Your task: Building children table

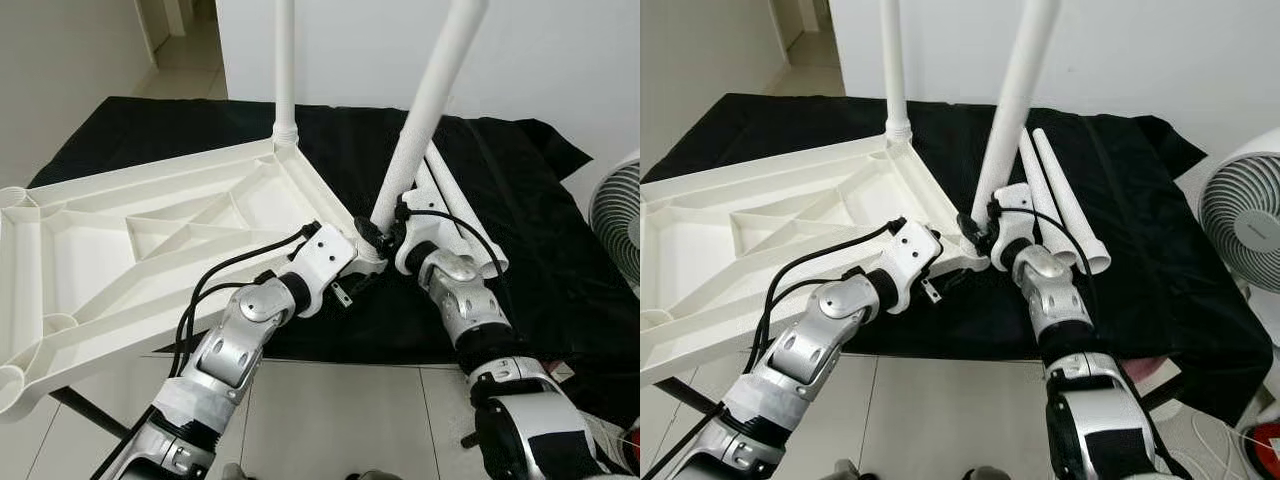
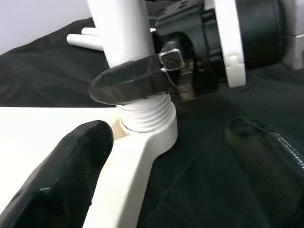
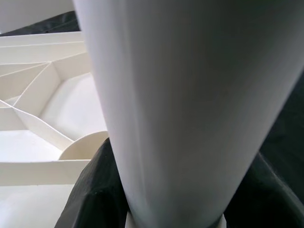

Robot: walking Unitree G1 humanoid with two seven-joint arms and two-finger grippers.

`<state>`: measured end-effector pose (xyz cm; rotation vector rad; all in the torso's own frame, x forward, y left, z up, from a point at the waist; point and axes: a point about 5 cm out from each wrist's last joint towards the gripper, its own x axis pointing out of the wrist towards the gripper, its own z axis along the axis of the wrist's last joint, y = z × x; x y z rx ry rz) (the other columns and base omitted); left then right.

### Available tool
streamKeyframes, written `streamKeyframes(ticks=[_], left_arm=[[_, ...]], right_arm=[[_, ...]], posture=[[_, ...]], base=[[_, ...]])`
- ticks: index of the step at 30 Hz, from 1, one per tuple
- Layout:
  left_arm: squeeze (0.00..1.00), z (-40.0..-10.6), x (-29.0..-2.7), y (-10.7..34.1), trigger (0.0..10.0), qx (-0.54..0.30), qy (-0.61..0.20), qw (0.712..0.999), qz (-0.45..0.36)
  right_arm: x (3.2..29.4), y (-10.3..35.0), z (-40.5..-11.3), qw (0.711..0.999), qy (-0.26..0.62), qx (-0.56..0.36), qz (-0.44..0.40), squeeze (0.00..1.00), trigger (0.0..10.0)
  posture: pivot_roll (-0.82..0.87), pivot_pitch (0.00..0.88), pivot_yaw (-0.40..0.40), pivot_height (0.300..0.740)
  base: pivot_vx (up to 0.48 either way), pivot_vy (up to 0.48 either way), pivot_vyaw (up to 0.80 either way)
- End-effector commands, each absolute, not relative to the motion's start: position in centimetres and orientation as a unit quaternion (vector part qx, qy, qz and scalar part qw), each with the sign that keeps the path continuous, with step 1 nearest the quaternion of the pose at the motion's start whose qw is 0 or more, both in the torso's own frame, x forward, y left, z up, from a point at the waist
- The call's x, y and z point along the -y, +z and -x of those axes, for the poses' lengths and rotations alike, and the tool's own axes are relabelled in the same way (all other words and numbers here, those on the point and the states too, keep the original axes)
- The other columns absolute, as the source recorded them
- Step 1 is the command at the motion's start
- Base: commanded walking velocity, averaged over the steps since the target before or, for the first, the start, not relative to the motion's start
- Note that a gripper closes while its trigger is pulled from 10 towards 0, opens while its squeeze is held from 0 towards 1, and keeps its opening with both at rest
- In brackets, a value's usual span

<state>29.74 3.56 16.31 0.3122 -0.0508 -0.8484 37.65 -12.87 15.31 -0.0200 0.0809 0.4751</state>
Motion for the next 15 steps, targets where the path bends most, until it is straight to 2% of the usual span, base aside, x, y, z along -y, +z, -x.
streamKeyframes(ticks=[1, 6, 12, 15], left_arm=[[0.00, -29.6, -3.7, 16.3, 10.0, 0.023, -0.404, 0.902, -0.152], [0.00, -29.6, -3.8, 16.3, 10.0, 0.023, -0.401, 0.903, -0.151], [0.00, -29.6, -3.8, 16.3, 10.0, 0.024, -0.399, 0.904, -0.150], [0.00, -29.5, -3.9, 16.2, 10.0, 0.023, -0.397, 0.906, -0.149]], right_arm=[[12.7, 14.0, -37.6, 0.971, 0.224, -0.077, -0.025, 0.00, 0.0], [12.9, 14.6, -38.4, 0.978, 0.186, -0.089, -0.018, 0.00, 0.0], [12.4, 14.5, -38.2, 0.979, 0.186, -0.083, -0.010, 0.00, 0.0], [11.9, 13.9, -37.5, 0.988, 0.140, -0.065, -0.032, 0.00, 0.0]], posture=[[-0.10, 0.072, 0.016, 0.740], [-0.09, 0.073, 0.005, 0.740], [-0.09, 0.073, 0.005, 0.740], [-0.09, 0.070, -0.003, 0.740]], base=[[0.000, 0.000, 0.00], [0.000, 0.000, 0.00], [0.000, 0.000, 0.00], [0.000, 0.000, 0.00]])
